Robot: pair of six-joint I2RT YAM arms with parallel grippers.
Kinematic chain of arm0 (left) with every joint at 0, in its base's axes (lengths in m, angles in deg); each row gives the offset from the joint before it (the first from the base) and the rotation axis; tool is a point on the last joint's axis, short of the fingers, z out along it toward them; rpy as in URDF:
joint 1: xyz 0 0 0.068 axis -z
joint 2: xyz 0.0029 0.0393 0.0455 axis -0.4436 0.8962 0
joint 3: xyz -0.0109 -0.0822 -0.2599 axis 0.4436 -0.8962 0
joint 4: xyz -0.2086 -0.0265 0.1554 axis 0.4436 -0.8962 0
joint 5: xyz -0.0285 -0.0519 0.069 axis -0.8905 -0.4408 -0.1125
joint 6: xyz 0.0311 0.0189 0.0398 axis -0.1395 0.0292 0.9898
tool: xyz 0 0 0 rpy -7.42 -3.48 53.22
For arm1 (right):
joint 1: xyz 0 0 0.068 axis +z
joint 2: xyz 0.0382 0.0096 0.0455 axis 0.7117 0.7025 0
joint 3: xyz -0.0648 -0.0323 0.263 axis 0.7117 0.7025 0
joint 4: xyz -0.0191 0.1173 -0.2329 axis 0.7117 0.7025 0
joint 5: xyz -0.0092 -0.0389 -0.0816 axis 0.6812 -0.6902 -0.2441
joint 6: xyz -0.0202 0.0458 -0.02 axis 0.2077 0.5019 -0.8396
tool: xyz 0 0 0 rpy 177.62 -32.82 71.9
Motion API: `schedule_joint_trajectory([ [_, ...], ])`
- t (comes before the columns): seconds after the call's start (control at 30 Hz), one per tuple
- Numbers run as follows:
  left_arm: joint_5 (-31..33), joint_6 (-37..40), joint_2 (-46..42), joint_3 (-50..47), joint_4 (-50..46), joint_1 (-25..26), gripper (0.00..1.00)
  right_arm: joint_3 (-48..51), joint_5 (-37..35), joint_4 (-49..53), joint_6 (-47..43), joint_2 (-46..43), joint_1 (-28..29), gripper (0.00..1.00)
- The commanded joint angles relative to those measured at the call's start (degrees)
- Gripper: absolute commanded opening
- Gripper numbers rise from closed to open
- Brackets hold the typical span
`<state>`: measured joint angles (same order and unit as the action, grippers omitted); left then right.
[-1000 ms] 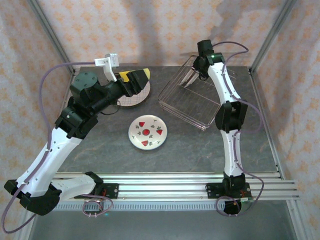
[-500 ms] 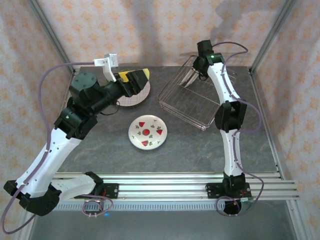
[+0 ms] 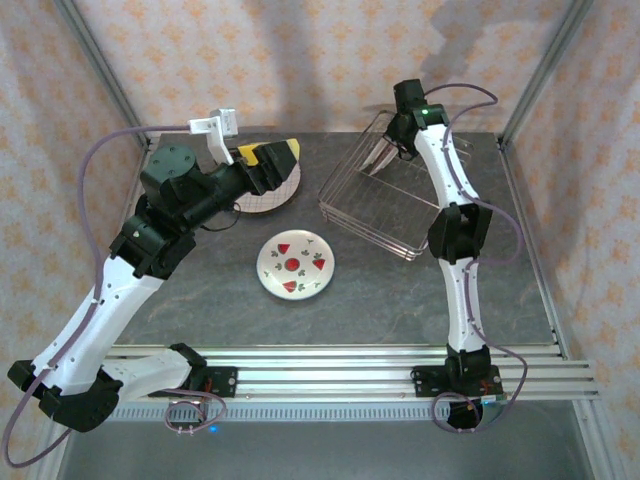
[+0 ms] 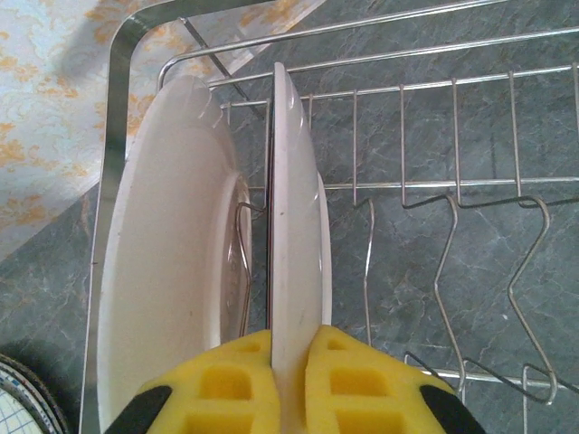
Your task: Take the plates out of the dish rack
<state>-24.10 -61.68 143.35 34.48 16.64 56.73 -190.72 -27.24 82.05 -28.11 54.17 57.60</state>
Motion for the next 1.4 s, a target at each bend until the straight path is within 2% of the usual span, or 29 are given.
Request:
schedule_joint_trajectory([
  [0.0, -0.16, -0.77, -1.47, -0.52, 1.49, 0.45, 0.85, -3.61, -2.33, -1.40, 1.33, -2.32, 0.86, 0.00],
  [0.5, -0.47, -1.73, -2.20, -1.09, 1.67, 0.38, 0.85, -6.42, -3.98, -0.80, 0.82, -4.96, 1.31, 0.00],
  [0.77, -0.51, -1.91, -2.53, -1.48, 2.18, 0.42, 0.85, -5.84, -3.59, 4.65, 0.47, -7.41, 1.04, 0.00],
  [1.37, -1.47, -3.84, -1.32, -2.30, 6.56, 0.43, 0.86, 1.70, -5.94, 15.58, -4.26, -21.02, -1.40, 0.00],
])
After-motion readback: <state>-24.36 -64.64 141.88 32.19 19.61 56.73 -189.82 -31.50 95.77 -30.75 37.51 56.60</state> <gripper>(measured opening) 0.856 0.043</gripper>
